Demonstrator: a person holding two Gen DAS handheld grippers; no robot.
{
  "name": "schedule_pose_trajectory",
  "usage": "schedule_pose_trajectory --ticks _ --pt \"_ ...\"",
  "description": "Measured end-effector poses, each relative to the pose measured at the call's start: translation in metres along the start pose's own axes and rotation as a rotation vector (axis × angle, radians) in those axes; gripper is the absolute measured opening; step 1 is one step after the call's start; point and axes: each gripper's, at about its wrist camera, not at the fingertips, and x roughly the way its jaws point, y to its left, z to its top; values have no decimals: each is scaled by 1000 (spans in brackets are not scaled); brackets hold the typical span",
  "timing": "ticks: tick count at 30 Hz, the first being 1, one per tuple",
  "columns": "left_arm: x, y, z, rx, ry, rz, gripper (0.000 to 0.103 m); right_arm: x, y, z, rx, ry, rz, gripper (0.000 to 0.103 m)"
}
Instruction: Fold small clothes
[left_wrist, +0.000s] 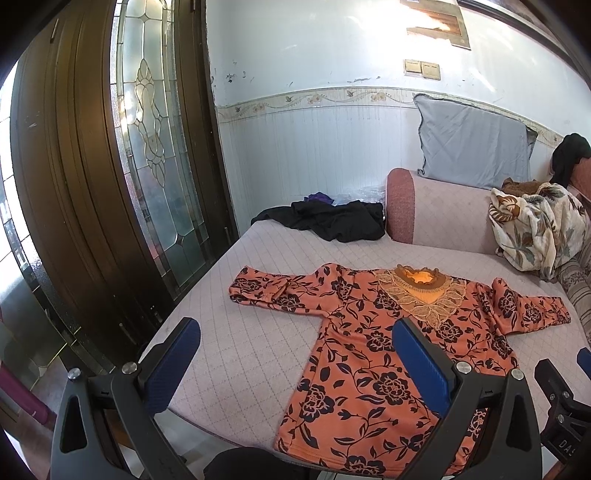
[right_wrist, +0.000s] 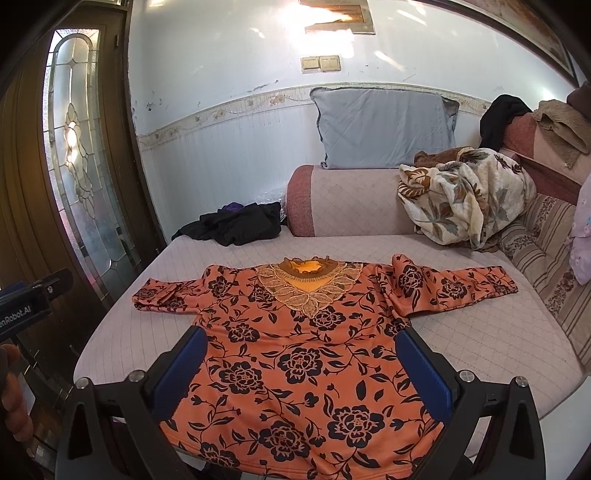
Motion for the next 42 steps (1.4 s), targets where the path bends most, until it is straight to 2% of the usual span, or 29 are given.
schedule_pose_trajectory --ticks 15,18,21,25,29,31,34,38,40,42 --pt "14 -12 -2 29 20 7 103 12 -9 -4 26 27 1 103" --pt "34 -20 -5 39 40 3 103 19 -17 -4 26 31 -13 103" --pt "79 -38 -18 67 119 -12 103 34 -40 -4 52 40 -35 103" --pt "171 -77 -53 154 332 -24 103 67 -104 -6 153 77 -107 103" --pt "249 -119 -88 257 453 41 103 113 -201 -17 321 142 -213 103" --pt "268 -132 -94 251 471 34 103 133 -251 -23 409 160 -232 103" --pt "287 -152 -94 254 433 9 103 165 -325 -30 548 176 -235 103" --pt "309 -162 -100 262 447 -50 103 206 -412 -40 869 140 -134 102" --pt "312 -156 -101 181 453 -79 103 225 -443 -46 1013 100 -93 97" --pt "319 -147 -100 80 506 -109 103 243 -463 -48 1107 83 -86 89"
